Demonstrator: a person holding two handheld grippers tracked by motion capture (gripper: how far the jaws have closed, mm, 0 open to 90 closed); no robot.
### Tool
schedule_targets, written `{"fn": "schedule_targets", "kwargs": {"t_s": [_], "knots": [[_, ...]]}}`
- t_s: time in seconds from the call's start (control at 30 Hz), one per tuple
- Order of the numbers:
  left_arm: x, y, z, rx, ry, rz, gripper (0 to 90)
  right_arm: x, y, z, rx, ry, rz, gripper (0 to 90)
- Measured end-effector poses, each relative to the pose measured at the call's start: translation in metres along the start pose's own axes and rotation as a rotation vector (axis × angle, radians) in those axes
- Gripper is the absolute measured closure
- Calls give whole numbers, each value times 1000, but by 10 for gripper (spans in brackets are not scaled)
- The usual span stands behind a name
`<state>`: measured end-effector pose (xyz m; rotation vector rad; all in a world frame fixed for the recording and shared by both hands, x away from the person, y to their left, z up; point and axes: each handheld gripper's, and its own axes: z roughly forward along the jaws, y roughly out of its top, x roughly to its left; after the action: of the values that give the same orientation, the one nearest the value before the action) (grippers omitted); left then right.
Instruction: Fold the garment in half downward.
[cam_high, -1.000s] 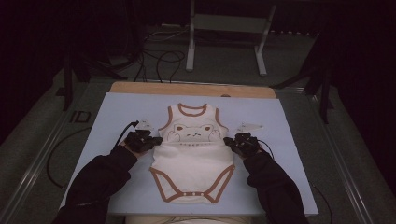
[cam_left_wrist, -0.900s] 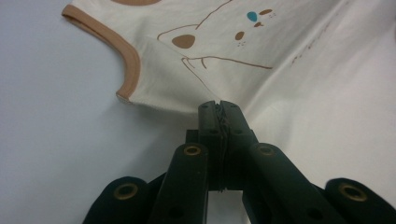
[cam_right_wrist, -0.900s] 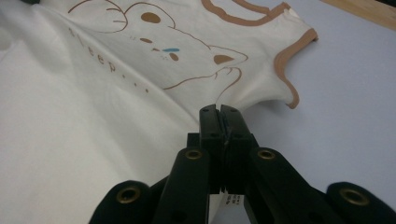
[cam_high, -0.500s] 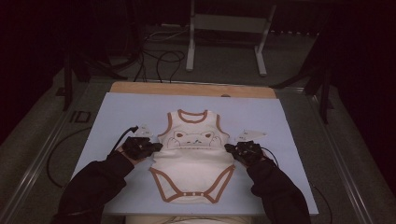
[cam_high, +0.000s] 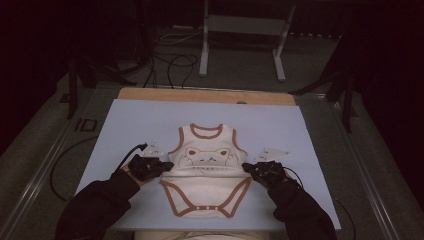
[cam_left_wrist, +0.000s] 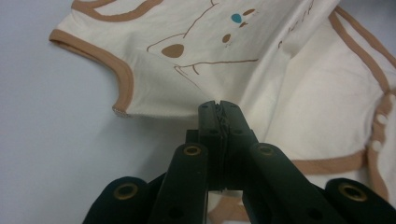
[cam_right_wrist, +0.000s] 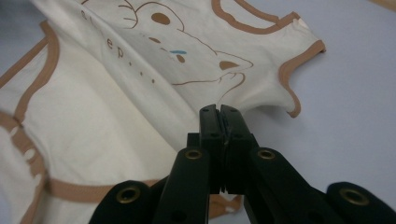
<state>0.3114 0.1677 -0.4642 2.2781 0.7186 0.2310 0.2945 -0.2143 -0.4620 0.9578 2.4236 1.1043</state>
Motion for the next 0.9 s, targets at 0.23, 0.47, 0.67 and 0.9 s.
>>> {"fn": "schedule_targets", "kwargs": {"t_s": [0.23,0.47,0.67,0.9], "knots": [[-12,-6,-5,7,-18,25,900,10,-15,-8,13,24,1,894],[-25,-14,-5,20,-38,43,900,19,-26,-13,33,37,-6,894],[-33,-21,-5,27,-58,43,900,22,-33,-15,36,47,7,894],[-40,-27,-5,41,-74,40,900,29,-43,-16,53,62,9,893]]}}
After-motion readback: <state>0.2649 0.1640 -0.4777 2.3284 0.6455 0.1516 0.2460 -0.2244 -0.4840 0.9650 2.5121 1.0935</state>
